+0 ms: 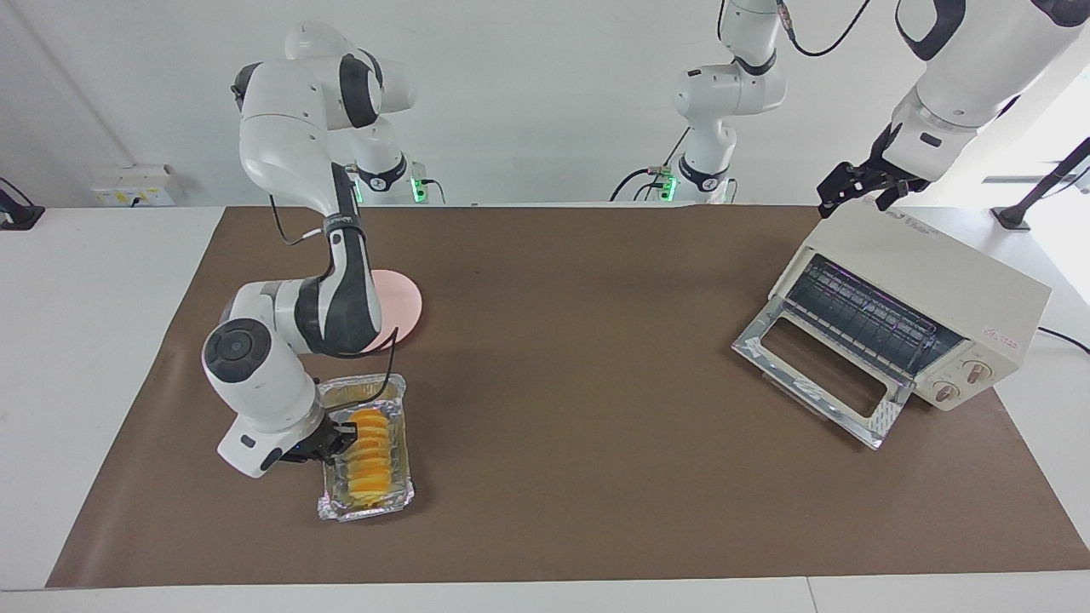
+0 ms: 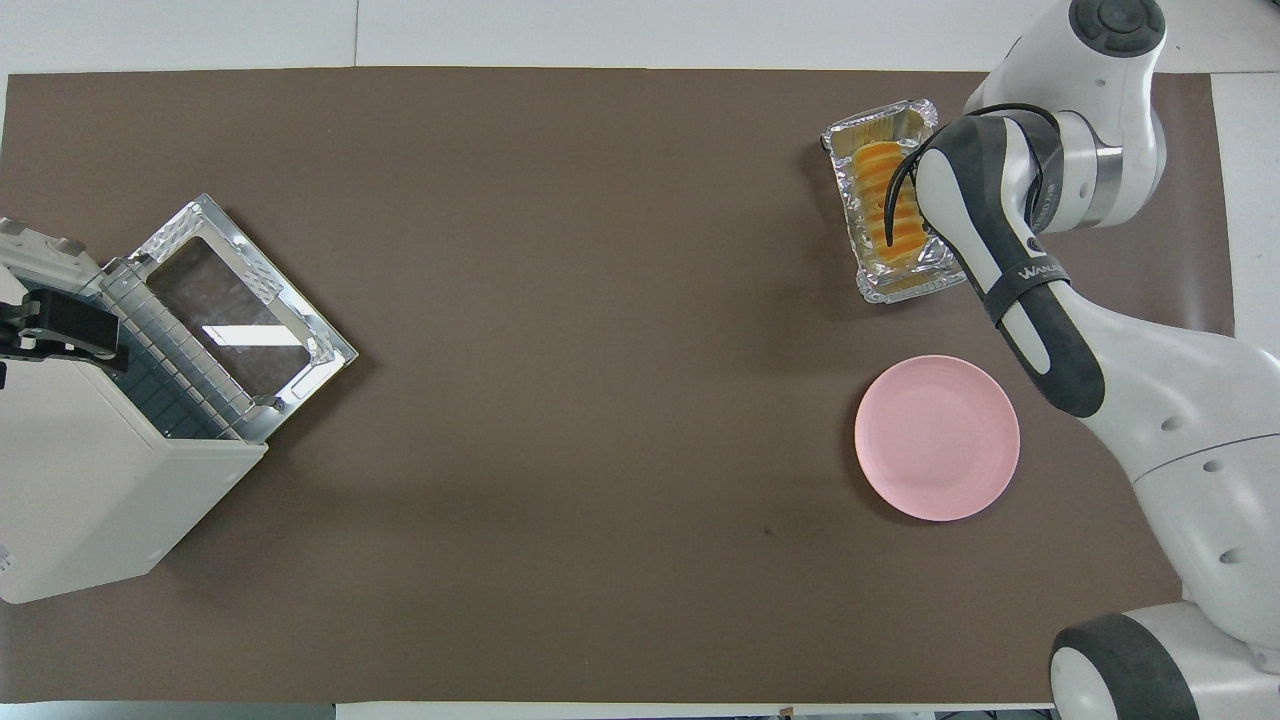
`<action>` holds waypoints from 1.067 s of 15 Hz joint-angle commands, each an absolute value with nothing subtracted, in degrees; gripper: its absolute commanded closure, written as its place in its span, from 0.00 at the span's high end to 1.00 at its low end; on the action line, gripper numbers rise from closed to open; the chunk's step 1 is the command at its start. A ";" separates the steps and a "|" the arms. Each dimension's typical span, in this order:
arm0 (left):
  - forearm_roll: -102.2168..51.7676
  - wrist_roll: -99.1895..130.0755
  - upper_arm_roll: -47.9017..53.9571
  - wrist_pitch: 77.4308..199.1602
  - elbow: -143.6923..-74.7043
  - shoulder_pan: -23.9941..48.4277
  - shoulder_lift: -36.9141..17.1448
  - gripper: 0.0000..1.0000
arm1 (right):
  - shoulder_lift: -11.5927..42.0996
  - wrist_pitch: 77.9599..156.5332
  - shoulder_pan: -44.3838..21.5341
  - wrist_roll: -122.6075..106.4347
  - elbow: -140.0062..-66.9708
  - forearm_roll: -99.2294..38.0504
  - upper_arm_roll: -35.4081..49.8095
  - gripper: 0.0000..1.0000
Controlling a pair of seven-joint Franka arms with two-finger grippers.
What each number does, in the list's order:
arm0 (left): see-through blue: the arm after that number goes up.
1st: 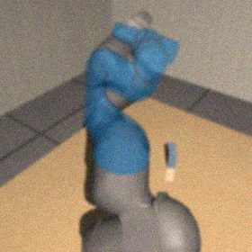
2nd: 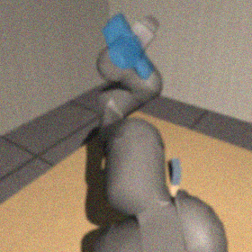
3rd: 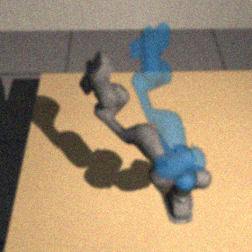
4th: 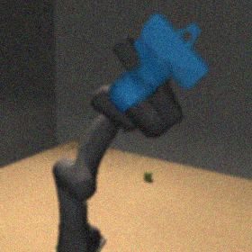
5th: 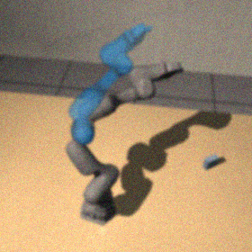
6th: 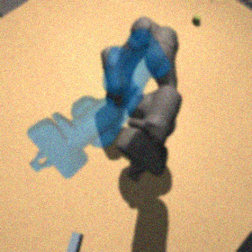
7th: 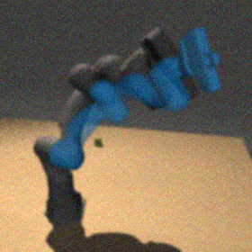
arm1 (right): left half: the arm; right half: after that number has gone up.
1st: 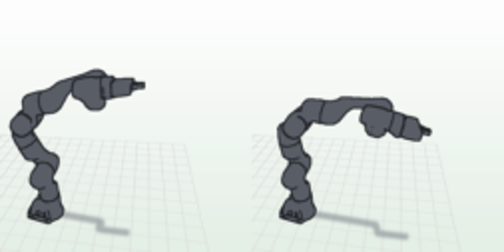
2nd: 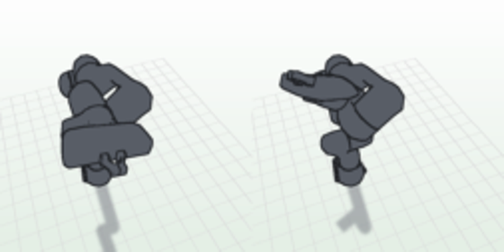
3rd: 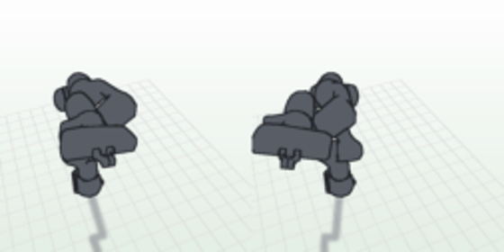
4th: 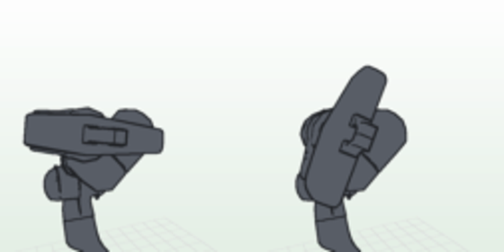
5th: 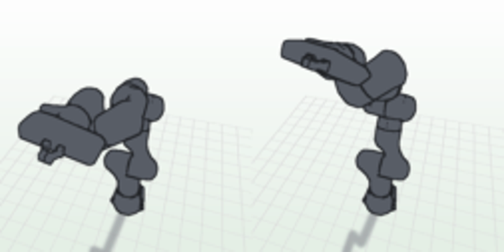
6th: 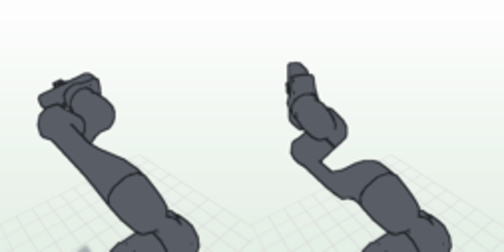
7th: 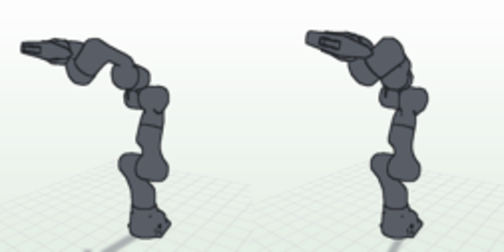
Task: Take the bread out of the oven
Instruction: 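Grasp the bread rolls in the foil tray with the right gripper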
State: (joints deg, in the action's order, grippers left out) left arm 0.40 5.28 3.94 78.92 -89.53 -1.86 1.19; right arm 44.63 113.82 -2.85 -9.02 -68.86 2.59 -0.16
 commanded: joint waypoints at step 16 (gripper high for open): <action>-0.53 5.71 3.34 78.75 -90.88 -1.58 2.55 1.00 | 38.32 119.78 -5.54 -8.26 -78.48 3.25 0.62 0.79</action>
State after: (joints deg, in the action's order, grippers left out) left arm 0.40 5.28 3.94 78.92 -89.54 -1.86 1.19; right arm 39.41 116.28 -5.80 -9.31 -75.18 2.63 0.34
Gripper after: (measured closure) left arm 0.000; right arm 0.159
